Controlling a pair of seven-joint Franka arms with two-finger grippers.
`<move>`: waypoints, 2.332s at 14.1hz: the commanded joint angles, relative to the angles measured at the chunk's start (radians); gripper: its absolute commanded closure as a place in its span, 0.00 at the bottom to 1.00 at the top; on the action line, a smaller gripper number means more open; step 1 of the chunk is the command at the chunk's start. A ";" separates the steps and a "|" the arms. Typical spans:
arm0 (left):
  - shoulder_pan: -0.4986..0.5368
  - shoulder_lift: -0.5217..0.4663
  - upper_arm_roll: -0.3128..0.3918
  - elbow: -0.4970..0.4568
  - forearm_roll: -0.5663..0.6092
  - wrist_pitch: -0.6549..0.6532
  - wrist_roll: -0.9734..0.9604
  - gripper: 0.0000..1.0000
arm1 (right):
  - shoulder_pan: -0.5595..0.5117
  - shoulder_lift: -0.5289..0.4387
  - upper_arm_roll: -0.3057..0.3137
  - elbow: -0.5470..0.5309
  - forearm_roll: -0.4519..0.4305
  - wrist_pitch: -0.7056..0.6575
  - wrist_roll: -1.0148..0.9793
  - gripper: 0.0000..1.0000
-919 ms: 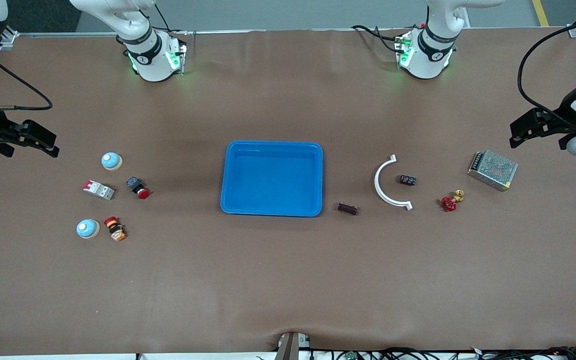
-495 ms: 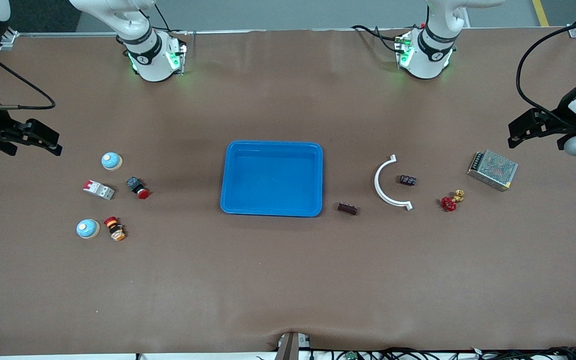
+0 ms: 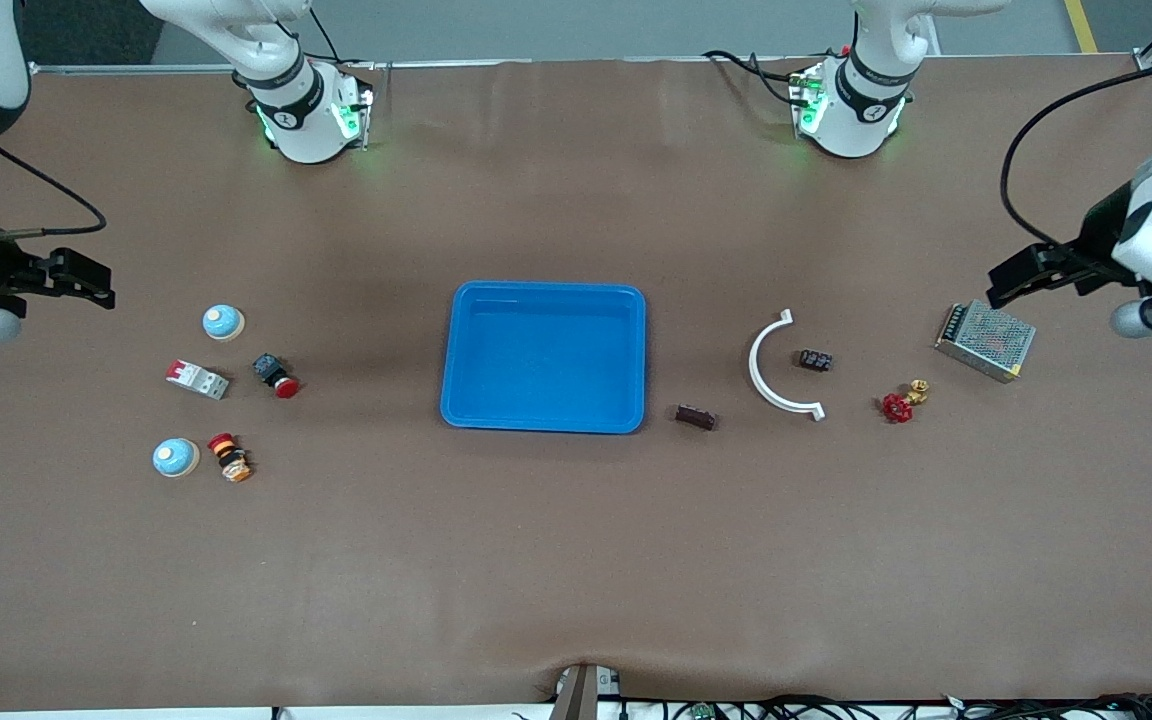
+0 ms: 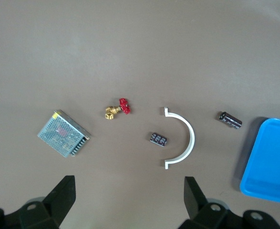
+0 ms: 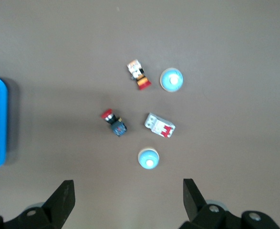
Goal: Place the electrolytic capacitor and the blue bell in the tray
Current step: 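Move the right gripper toward a blue bell while the left gripper reaches capacitors, then lower the right gripper onto the blue bell while the left gripper grasps a capacitor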
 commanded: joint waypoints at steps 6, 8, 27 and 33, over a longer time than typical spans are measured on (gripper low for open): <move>0.005 -0.197 -0.040 -0.457 -0.070 0.329 -0.299 0.00 | -0.124 -0.044 0.010 -0.355 -0.002 0.267 -0.169 0.00; 0.008 -0.192 -0.042 -0.480 -0.088 0.333 -0.387 0.00 | -0.130 -0.049 0.009 -0.426 -0.002 0.338 -0.169 0.00; -0.005 -0.056 -0.092 -0.831 -0.137 0.927 -1.117 0.00 | -0.210 0.017 0.009 -0.822 0.000 0.875 -0.184 0.00; -0.024 0.067 -0.123 -0.828 -0.136 1.061 -1.239 0.00 | -0.219 0.124 0.009 -0.822 0.003 0.979 -0.180 0.00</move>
